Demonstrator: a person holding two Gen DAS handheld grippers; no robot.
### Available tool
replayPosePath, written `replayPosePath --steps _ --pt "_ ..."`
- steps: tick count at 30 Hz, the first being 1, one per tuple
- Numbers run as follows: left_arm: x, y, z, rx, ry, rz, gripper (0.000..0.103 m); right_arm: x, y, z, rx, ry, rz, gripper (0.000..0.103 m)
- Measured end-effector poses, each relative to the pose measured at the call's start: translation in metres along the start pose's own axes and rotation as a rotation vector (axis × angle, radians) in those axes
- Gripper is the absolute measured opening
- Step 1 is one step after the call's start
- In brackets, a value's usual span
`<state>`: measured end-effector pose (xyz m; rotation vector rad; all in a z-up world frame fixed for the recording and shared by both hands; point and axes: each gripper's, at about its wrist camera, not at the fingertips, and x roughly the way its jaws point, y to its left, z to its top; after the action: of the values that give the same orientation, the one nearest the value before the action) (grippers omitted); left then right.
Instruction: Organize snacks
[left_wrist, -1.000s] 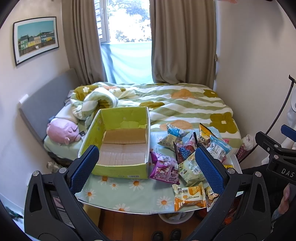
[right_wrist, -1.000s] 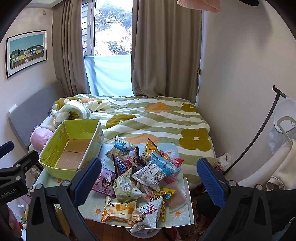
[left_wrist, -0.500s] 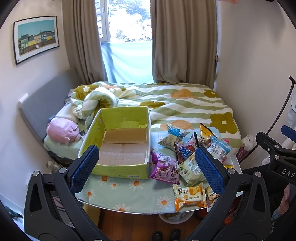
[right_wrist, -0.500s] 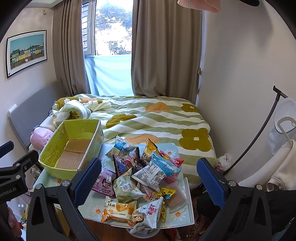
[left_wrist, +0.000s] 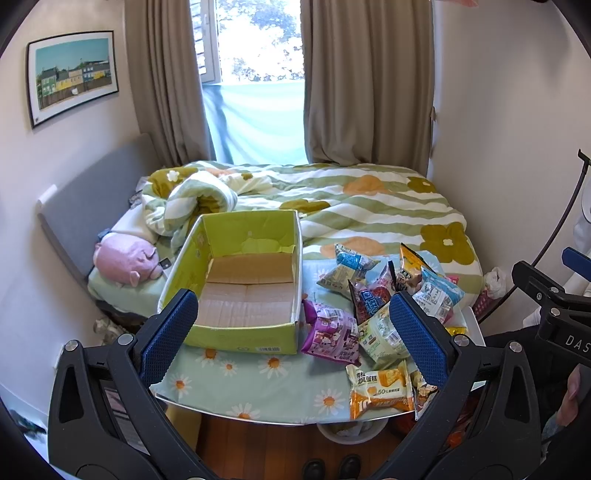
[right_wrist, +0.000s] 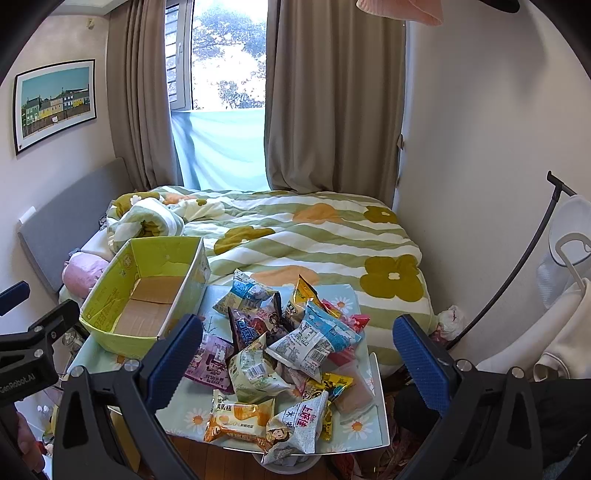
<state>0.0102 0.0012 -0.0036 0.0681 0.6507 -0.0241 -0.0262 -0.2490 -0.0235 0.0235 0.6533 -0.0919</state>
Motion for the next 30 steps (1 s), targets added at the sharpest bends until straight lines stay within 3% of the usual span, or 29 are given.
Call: replayPosePath --steps 10,15,21,30 --pt "0.002 0.003 -0.004 0.005 0.008 -0.006 0.102 0.002 0.004 -0.002 0.001 0.001 0.004 0.103" --pt "0.013 0.003 -0.004 0.017 0.057 -0.027 0.102 0.002 0.003 -0.004 0.007 0.024 -0.010 0.103" --pt "0.055 -0.007 -0.016 0.050 0.197 -0.120 0.102 0.022 -0.013 -0.021 0.071 0.119 -0.044 0.103" --pt "0.149 -0.037 -0.076 0.066 0.461 -0.328 0.102 0.072 -0.034 -0.078 0.250 0.337 -0.035 0.103"
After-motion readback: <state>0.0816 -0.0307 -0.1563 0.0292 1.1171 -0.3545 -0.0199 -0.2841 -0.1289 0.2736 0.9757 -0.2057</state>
